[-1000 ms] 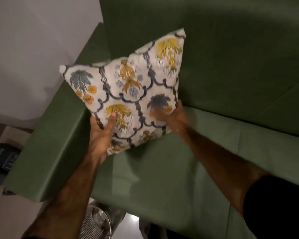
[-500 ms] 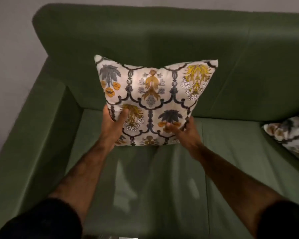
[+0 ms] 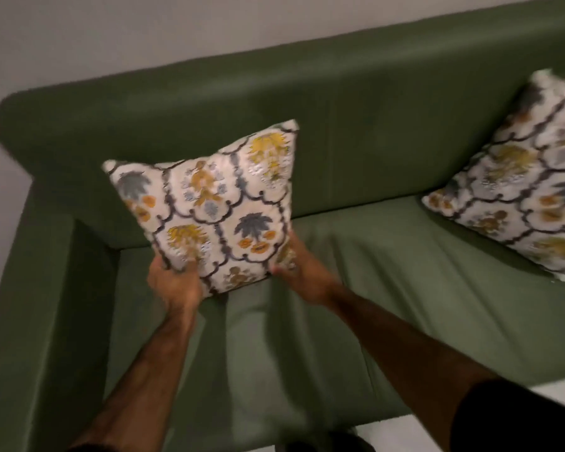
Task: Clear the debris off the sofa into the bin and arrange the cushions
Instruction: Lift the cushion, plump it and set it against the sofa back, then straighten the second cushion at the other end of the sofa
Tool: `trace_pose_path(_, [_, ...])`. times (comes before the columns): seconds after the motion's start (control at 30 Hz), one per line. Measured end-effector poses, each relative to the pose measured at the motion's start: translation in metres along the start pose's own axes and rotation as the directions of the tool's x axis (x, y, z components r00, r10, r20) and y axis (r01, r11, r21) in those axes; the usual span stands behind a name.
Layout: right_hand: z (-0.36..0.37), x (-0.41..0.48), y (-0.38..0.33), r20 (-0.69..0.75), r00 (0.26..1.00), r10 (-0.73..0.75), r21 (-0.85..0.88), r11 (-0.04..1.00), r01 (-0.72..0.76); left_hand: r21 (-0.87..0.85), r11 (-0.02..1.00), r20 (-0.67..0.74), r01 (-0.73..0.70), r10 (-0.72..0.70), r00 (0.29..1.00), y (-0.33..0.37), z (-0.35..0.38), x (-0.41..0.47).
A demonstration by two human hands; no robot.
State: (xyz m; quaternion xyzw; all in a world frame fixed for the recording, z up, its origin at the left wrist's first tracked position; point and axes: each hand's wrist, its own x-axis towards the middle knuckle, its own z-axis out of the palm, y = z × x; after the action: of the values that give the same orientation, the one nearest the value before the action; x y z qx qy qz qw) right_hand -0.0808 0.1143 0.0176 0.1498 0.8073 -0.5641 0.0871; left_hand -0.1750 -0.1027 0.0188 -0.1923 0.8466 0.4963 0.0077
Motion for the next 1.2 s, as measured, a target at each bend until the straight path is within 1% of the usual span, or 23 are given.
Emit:
trace_pose_path(0.03, [-0.001, -0.011, 0.004, -0.017, 1.0, 0.016, -0.009, 1.0, -0.016, 0.049, 0.999, -0.054, -0.012, 0.015, 0.998, 0.004, 0.006, -0.017])
trace_pose_path(0.07, [-0.004, -0.02, 0.01, -0.043, 0.998, 0.046, -0.014, 0.999, -0.046, 0.078, 0.995, -0.085, -0.061, 0.067, 0.994, 0.01, 0.013, -0.036])
trace_pose_path(0.13, [-0.022, -0.035, 0.029, -0.107, 0.988, 0.111, 0.01, 0.994, -0.111, 0.102, 0.962, -0.055, -0.252, 0.259, 0.964, 0.021, 0.037, -0.072])
trace_pose_path(0.2, [-0.053, -0.046, 0.051, -0.179, 0.967, 0.181, 0.066, 0.983, -0.172, 0.129, 0.887, 0.065, -0.443, 0.439, 0.896, 0.03, 0.069, -0.101])
trace_pose_path(0.23, [-0.076, -0.053, 0.064, -0.237, 0.946, 0.22, 0.078, 0.975, -0.207, 0.122, 0.859, 0.147, -0.497, 0.479, 0.865, 0.036, 0.09, -0.115])
trace_pose_path(0.3, [-0.13, -0.065, 0.092, -0.375, 0.885, 0.275, 0.101, 0.961, -0.256, 0.099, 0.837, 0.305, -0.538, 0.489, 0.817, 0.05, 0.136, -0.143])
trace_pose_path(0.37, [-0.188, -0.078, 0.118, -0.514, 0.8, 0.309, 0.141, 0.951, -0.277, 0.101, 0.828, 0.451, -0.551, 0.456, 0.767, 0.065, 0.181, -0.171])
trace_pose_path(0.43, [-0.252, -0.091, 0.148, -0.653, 0.649, 0.39, 0.239, 0.92, -0.311, 0.096, 0.763, 0.594, -0.639, 0.472, 0.652, 0.078, 0.233, -0.202])
trace_pose_path(0.47, [-0.284, -0.097, 0.163, -0.71, 0.544, 0.447, 0.328, 0.894, -0.307, 0.081, 0.71, 0.651, -0.699, 0.494, 0.577, 0.084, 0.261, -0.217])
trace_pose_path(0.5, [-0.313, -0.103, 0.174, -0.75, 0.417, 0.513, 0.438, 0.858, -0.269, 0.056, 0.665, 0.704, -0.744, 0.503, 0.502, 0.09, 0.287, -0.229])
trace_pose_path(0.53, [-0.343, -0.11, 0.186, -0.766, 0.285, 0.576, 0.535, 0.817, -0.215, 0.038, 0.656, 0.752, -0.754, 0.478, 0.454, 0.099, 0.317, -0.243])
trace_pose_path(0.57, [-0.371, -0.117, 0.198, -0.767, 0.172, 0.618, 0.595, 0.785, -0.172, 0.036, 0.69, 0.789, -0.723, 0.424, 0.445, 0.109, 0.347, -0.255])
trace_pose_path(0.6, [-0.397, -0.124, 0.211, -0.759, 0.103, 0.642, 0.624, 0.764, -0.166, 0.047, 0.758, 0.815, -0.651, 0.348, 0.463, 0.122, 0.377, -0.265])
trace_pose_path(0.63, [-0.419, -0.131, 0.223, -0.751, 0.089, 0.655, 0.634, 0.751, -0.183, 0.055, 0.833, 0.827, -0.551, 0.271, 0.492, 0.136, 0.403, -0.272])
trace_pose_path(0.67, [-0.438, -0.137, 0.233, -0.74, 0.131, 0.66, 0.633, 0.748, -0.198, 0.047, 0.893, 0.825, -0.448, 0.218, 0.522, 0.151, 0.425, -0.275])
trace_pose_path(0.73, [-0.467, -0.144, 0.255, -0.703, 0.316, 0.637, 0.607, 0.769, -0.2, 0.019, 0.964, 0.796, -0.267, 0.147, 0.587, 0.175, 0.464, -0.272])
trace_pose_path(0.77, [-0.478, -0.145, 0.262, -0.683, 0.413, 0.602, 0.579, 0.791, -0.196, 0.01, 0.981, 0.79, -0.193, 0.11, 0.603, 0.185, 0.479, -0.267])
trace_pose_path(0.8, [-0.488, -0.143, 0.267, -0.662, 0.495, 0.563, 0.549, 0.814, -0.191, 0.003, 0.991, 0.796, -0.133, 0.078, 0.6, 0.191, 0.49, -0.262])
trace_pose_path(0.87, [-0.501, -0.135, 0.271, -0.621, 0.596, 0.509, 0.516, 0.838, -0.179, -0.014, 0.996, 0.822, -0.084, 0.06, 0.567, 0.198, 0.505, -0.256])
trace_pose_path(0.97, [-0.502, -0.128, 0.273, -0.596, 0.645, 0.478, 0.499, 0.85, -0.169, -0.01, 0.997, 0.883, -0.079, 0.046, 0.467, 0.196, 0.511, -0.267])
trace_pose_path(1.03, [-0.498, -0.13, 0.269, -0.586, 0.661, 0.467, 0.486, 0.856, -0.174, 0.014, 0.998, 0.887, -0.055, 0.012, 0.461, 0.192, 0.507, -0.277])
trace_pose_path(1.1, [-0.49, -0.134, 0.259, -0.571, 0.681, 0.459, 0.475, 0.861, -0.182, -0.005, 1.0, 0.859, -0.016, 0.012, 0.513, 0.188, 0.495, -0.282])
trace_pose_path(1.2, [-0.468, -0.137, 0.238, -0.529, 0.728, 0.435, 0.478, 0.862, -0.168, -0.051, 0.998, 0.768, 0.044, 0.011, 0.64, 0.176, 0.458, -0.28])
